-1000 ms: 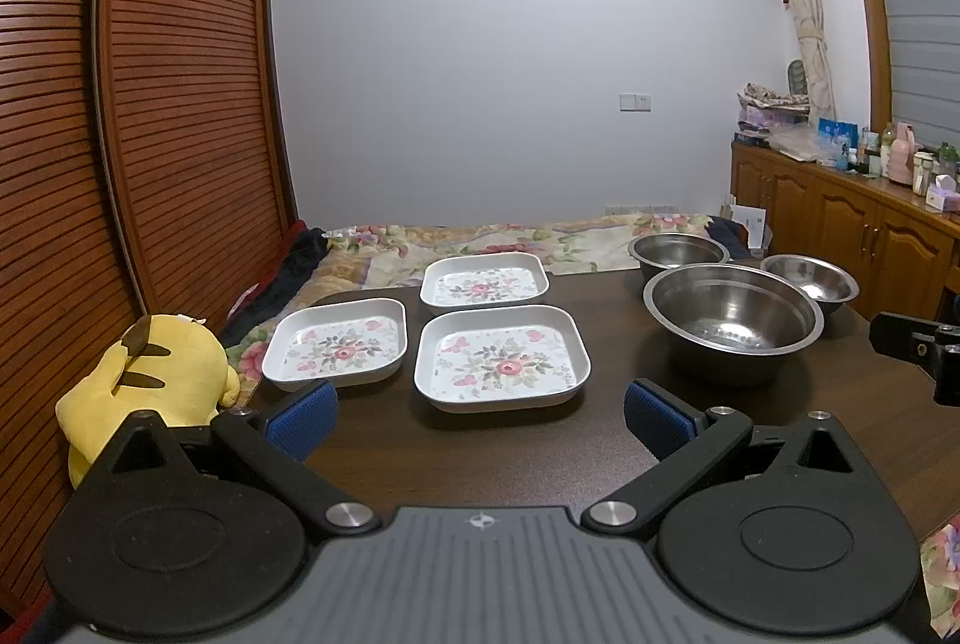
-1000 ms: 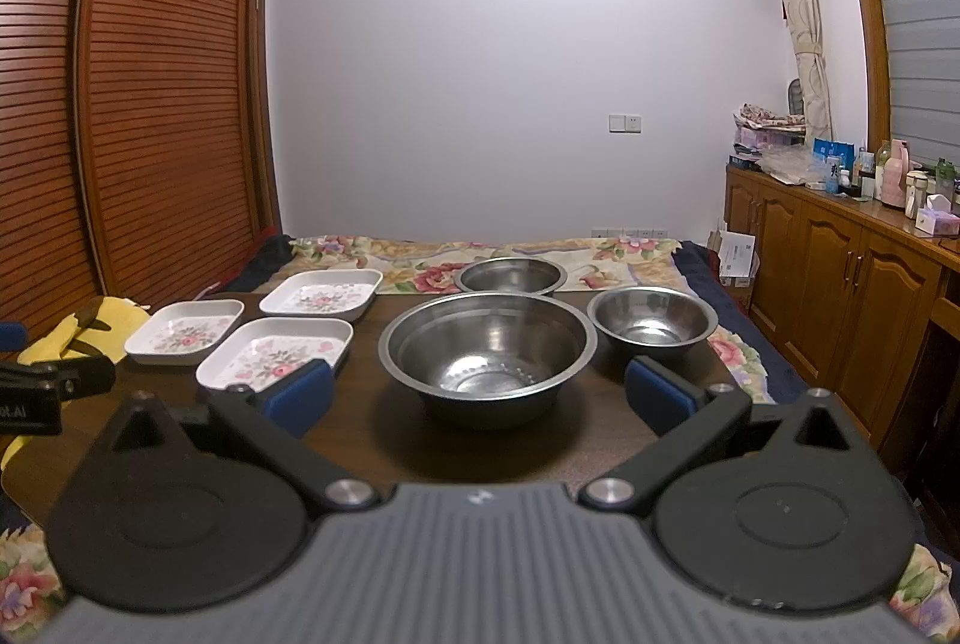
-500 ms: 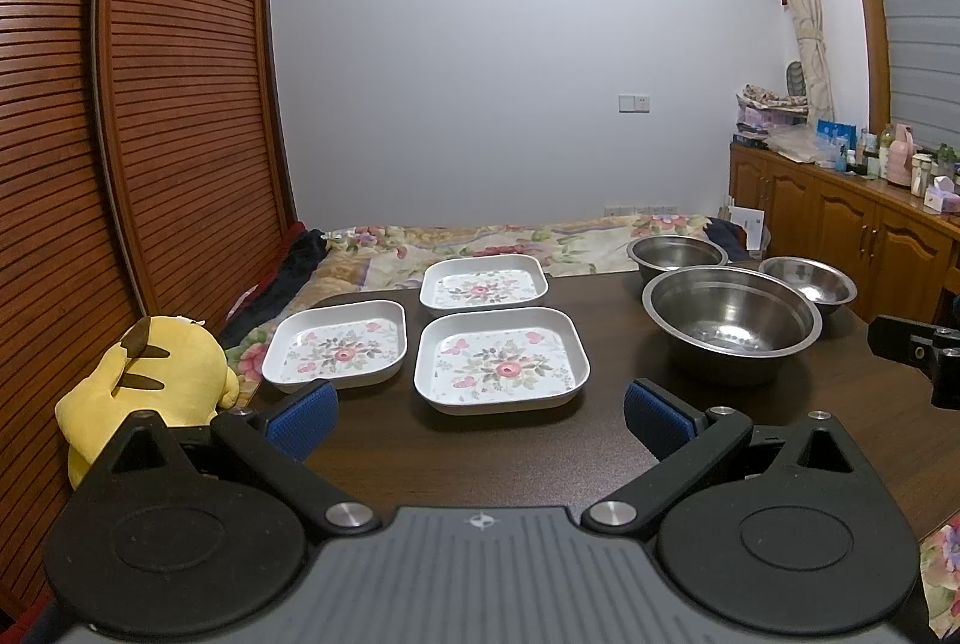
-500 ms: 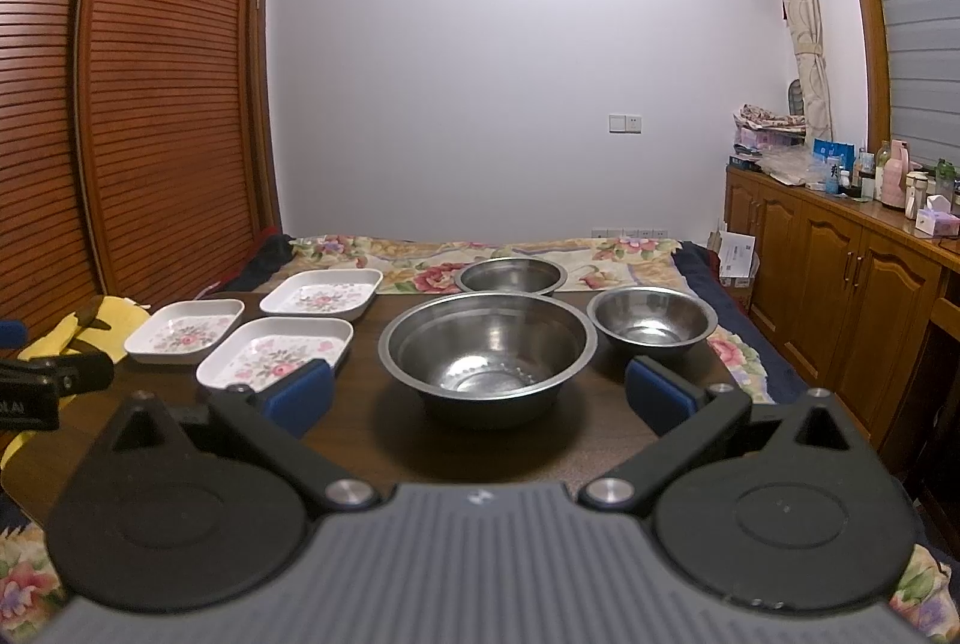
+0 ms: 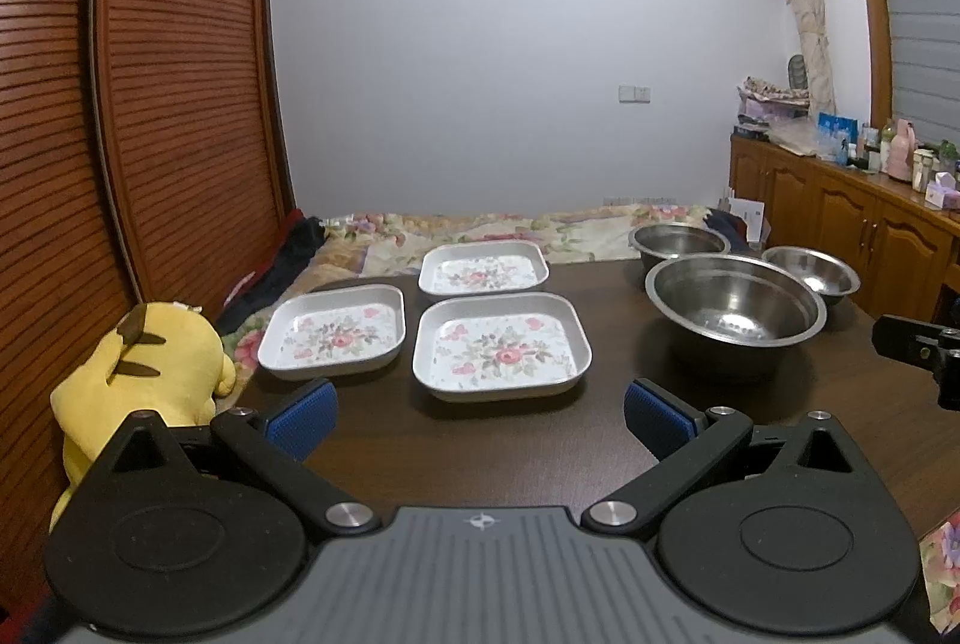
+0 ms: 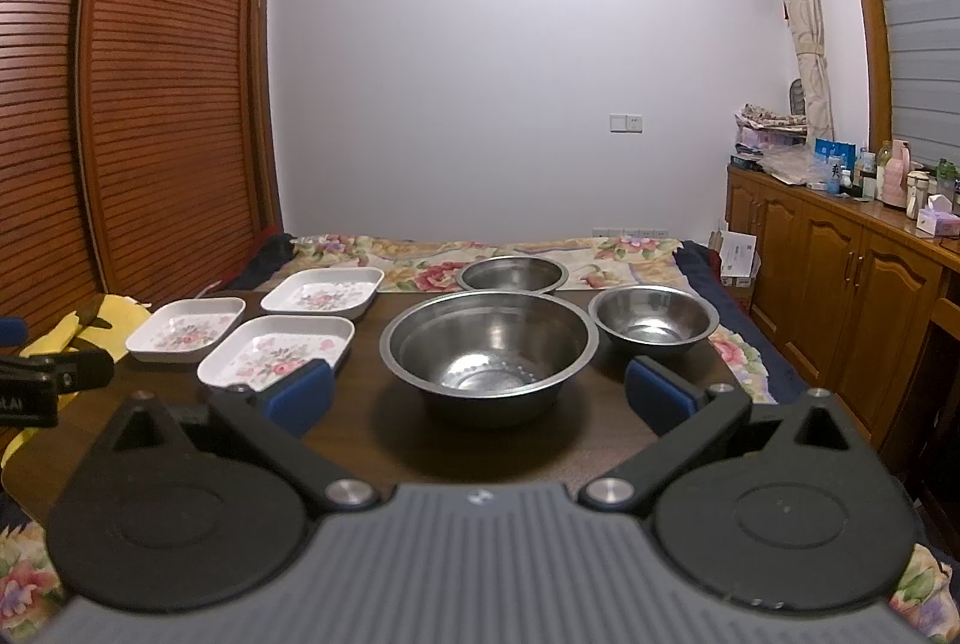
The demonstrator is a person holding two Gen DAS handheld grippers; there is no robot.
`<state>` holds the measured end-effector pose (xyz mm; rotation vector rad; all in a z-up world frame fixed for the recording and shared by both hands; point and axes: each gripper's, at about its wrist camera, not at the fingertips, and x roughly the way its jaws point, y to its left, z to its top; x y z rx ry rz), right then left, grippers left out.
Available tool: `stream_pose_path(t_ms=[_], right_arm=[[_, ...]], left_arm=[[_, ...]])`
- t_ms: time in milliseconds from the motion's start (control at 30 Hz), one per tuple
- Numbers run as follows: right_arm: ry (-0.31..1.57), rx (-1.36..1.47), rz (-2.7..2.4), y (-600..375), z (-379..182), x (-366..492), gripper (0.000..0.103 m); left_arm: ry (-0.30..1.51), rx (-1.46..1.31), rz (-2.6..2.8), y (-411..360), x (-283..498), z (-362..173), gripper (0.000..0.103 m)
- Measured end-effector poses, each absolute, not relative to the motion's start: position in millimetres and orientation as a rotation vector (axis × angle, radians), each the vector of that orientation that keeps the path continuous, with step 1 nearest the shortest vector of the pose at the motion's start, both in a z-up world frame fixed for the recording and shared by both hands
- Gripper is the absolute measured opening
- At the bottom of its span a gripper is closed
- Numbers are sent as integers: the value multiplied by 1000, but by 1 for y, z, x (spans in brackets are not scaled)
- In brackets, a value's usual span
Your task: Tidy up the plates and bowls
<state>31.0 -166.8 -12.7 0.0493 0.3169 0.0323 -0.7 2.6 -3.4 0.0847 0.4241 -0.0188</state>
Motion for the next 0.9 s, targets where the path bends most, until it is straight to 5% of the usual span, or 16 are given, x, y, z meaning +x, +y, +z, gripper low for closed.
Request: stream_pose_path(t_ms=[900], right_arm=[[323, -28, 133, -130, -19, 66, 103]], left_arm=[[585, 88, -17, 29, 60, -33, 103]])
